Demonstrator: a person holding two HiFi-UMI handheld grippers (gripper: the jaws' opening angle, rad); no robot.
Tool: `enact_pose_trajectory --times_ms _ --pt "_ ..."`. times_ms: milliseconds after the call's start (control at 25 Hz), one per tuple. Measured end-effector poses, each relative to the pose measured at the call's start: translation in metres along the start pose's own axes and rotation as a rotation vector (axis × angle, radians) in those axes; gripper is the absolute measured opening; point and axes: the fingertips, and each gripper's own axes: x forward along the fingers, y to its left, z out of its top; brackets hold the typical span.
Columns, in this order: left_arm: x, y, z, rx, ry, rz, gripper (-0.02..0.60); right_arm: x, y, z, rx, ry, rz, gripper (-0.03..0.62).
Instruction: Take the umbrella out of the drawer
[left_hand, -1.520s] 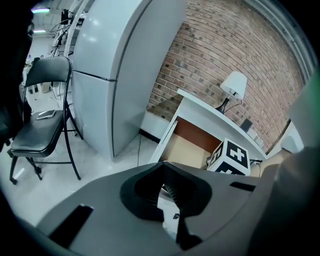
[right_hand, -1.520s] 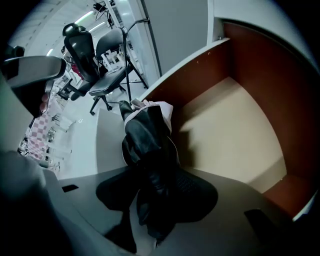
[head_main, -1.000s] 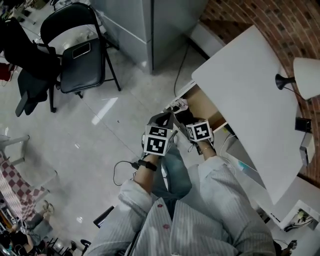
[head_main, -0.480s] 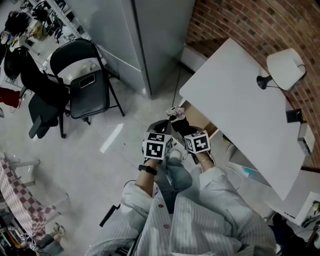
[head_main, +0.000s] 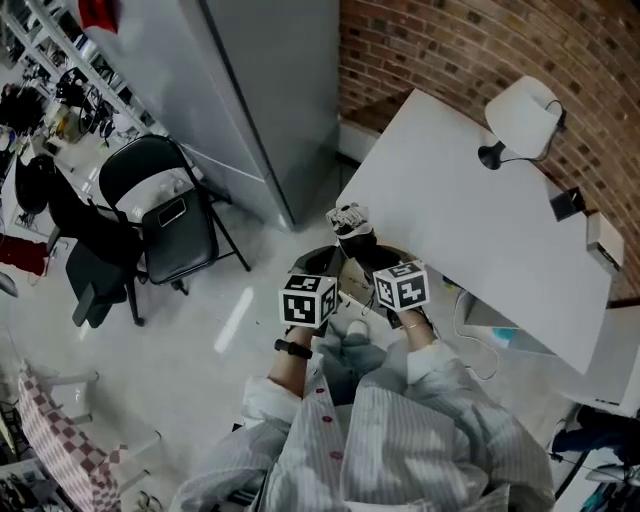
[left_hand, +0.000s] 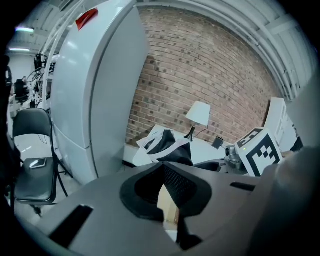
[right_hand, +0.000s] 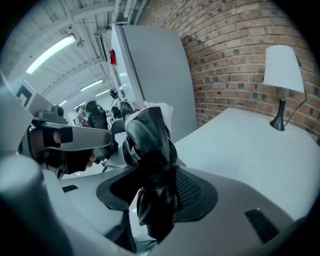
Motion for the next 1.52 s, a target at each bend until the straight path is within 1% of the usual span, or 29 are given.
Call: enact_pose_trajectory --times_ms 120,240,400,600,800,1000,1200,1360,1520 --pt "-0.001 -0.014 0.022 -0.001 -0.035 -0.038 0.009 -0.021 -0.002 0.03 0.007 -0.08 -0.001 0.224" --pt "-0.008 -0.028 0.047 0.002 -0.091 -0.072 0.009 -0.046 -0.002 0.057 0.011 -0.161 0.002 0.224" --pt "-0.016 -0.044 0.077 0.054 -0.152 -0.102 0.009 -0.081 -0.002 0.086 0.001 -0.253 0.0 0.224" --pt "-0.024 -0.069 0.109 0.114 -0.222 -0.152 0.009 -0.123 -0.001 0.111 0.004 -0.352 -0.003 0.224" --pt "-0.025 -0.092 0.132 0.154 -0.271 -0.213 0.009 -0.157 -0.005 0.131 -0.003 -0.435 -0.027 0.224" --pt "-0.026 -0.111 0.146 0.194 -0.298 -0.269 0.009 -0.184 -0.01 0.145 0.018 -0.497 -0.054 0.224" --pt "-0.027 -0.126 0.158 0.215 -0.319 -0.318 0.009 -0.204 -0.014 0.15 0.036 -0.533 -0.067 0.224" --pt "-0.03 -0.135 0.164 0.228 -0.339 -0.343 0.009 -0.212 -0.015 0.15 0.036 -0.55 -0.072 0.224" --pt "-0.029 -0.14 0.167 0.238 -0.349 -0.352 0.009 -0.214 -0.015 0.152 0.032 -0.563 -0.07 0.224"
